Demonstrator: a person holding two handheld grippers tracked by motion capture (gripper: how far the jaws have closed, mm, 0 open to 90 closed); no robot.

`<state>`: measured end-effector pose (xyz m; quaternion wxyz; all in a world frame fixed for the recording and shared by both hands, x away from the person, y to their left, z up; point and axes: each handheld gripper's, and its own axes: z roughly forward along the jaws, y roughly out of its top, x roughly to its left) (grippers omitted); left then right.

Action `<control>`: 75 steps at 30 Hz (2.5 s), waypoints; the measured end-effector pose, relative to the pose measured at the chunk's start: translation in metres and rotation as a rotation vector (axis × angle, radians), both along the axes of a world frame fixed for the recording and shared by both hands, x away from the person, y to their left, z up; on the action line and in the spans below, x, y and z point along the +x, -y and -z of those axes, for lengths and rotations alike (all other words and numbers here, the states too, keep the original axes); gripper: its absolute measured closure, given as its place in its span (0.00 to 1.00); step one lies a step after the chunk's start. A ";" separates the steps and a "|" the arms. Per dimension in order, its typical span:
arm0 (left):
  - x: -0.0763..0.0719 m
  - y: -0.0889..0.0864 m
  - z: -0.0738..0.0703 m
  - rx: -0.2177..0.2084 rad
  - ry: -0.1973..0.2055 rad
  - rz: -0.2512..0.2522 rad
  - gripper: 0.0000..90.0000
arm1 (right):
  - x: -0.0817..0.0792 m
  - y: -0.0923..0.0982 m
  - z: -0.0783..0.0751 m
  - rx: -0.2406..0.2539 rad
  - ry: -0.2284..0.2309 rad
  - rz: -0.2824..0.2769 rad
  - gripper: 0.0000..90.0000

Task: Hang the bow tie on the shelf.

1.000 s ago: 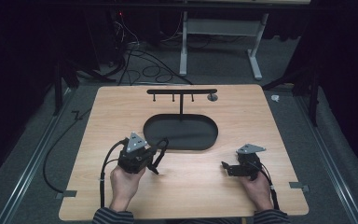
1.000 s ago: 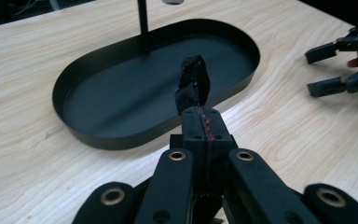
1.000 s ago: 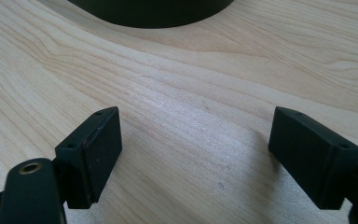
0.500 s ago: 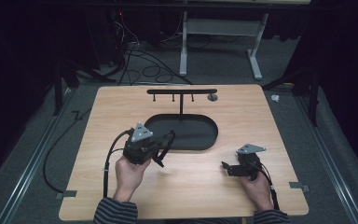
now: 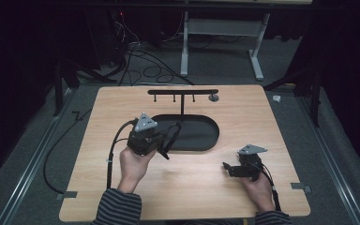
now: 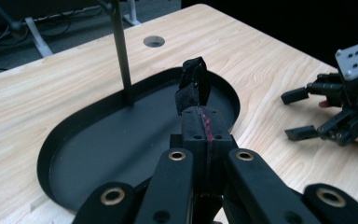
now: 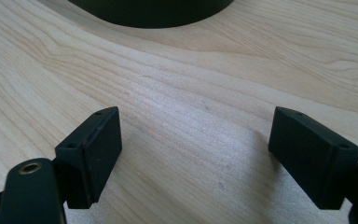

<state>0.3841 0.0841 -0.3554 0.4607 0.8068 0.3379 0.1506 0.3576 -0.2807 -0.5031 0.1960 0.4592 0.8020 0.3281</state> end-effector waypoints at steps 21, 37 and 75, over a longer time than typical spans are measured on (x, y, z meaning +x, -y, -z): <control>0.030 0.006 -0.007 0.001 0.006 -0.027 1.00 | 0.000 0.000 0.000 0.000 0.000 0.000 0.20; 0.041 0.008 -0.011 -0.001 0.009 -0.028 1.00 | 0.000 0.000 0.000 0.000 0.000 0.000 0.20; 0.088 0.020 -0.012 0.008 0.032 -0.149 1.00 | 0.000 0.000 0.000 0.000 -0.001 -0.004 0.20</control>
